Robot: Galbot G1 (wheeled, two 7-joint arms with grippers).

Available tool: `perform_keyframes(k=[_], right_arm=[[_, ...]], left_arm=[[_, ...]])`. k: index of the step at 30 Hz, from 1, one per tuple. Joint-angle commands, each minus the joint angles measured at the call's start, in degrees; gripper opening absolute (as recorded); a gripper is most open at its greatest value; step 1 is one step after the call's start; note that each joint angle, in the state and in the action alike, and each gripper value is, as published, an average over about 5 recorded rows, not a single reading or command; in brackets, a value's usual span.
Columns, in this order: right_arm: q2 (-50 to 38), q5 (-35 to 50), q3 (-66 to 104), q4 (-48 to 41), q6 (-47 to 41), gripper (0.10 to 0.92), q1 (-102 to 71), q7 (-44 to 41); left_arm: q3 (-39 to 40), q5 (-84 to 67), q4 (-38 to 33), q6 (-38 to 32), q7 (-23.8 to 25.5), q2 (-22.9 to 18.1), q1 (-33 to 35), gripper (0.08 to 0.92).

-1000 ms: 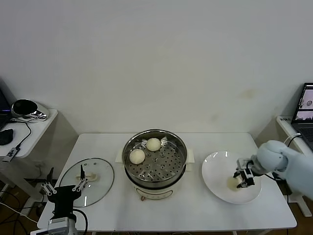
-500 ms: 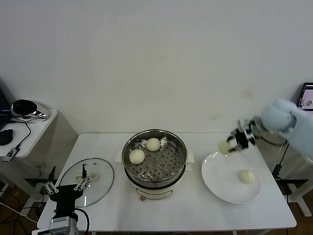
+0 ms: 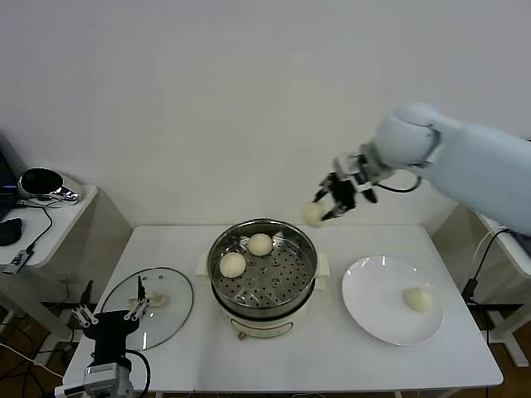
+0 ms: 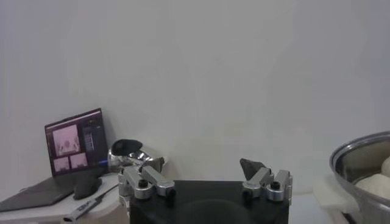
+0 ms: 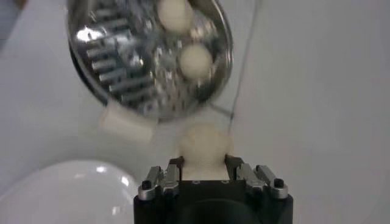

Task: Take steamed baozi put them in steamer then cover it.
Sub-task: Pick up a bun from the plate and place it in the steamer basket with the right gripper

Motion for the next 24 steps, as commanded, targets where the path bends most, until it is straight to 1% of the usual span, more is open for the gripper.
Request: perform_keyframes(k=[1, 7, 12, 24], right_arm=[[14.1, -2.3, -6.7, 1.6, 12.6, 0.467, 1.5, -1.0], [17.5, -11.9, -8.6, -0.1, 22.4, 0.467, -1.1, 0.1], [18.6, -18.4, -8.6, -0.2, 27.4, 0.467, -3.8, 1.5], [18.6, -24.2, -8.9, 1.1, 34.9, 0.467, -6.4, 3.0]], left_arm=[[-0.9, -0.1, -0.1, -0.1, -0.1, -0.2, 0.0, 0.823], [-1.4, -0.1, -0.5, -0.1, -0.1, -0.8, 0.1, 0.823], [-1.5, 0.0, -0.5, -0.1, -0.2, -1.4, -0.1, 0.823], [-1.6, 0.0, -0.3, -0.1, -0.3, -1.8, -0.5, 0.823]])
